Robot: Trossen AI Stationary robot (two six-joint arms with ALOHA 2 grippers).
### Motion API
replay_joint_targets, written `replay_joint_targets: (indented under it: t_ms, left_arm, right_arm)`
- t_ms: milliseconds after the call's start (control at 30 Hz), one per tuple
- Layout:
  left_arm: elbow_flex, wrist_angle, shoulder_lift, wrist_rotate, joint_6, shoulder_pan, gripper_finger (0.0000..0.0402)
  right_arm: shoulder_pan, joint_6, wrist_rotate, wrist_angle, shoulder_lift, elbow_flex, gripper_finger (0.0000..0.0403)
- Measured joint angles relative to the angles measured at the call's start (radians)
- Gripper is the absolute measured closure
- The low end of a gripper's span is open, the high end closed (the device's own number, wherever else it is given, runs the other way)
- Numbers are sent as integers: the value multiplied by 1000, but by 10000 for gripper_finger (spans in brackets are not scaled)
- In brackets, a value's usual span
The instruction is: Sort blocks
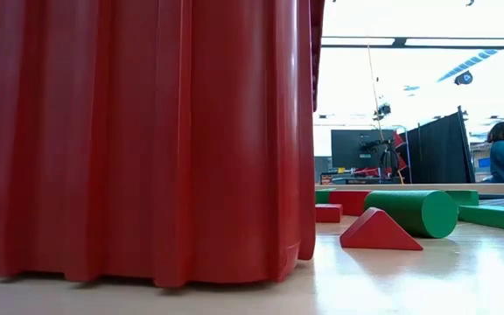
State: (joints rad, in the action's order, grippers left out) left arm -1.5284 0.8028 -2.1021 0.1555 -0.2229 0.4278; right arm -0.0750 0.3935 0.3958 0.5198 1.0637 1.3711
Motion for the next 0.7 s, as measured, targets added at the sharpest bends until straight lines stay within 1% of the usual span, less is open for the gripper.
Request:
replay_joint_targets:
  t_ms: [133, 367, 500, 533, 600, 700]
  left_arm:
    - [-17, -38, -2, 2, -11, -1, 91]
    - [-17, -52, -2, 2, -45, -1, 91]
    - [-16, -49, -3, -19, -45, -2, 95]
    - [-16, -47, -3, -20, -45, -2, 103]
    - [-14, -43, -3, -23, -45, -2, 137]
    - [-14, -42, -3, -22, -39, -2, 224]
  right_arm:
    - [0, 0, 0, 0, 0, 0, 403]
    - [-1, 8, 0, 0, 0, 0, 403]
    - [-1, 10, 0, 0, 0, 0, 403]
    - [-1, 10, 0, 0, 0, 0, 403]
    - [-1, 14, 0, 0, 0, 0, 403]
    - [-1, 16, 1, 0, 0, 0, 403]
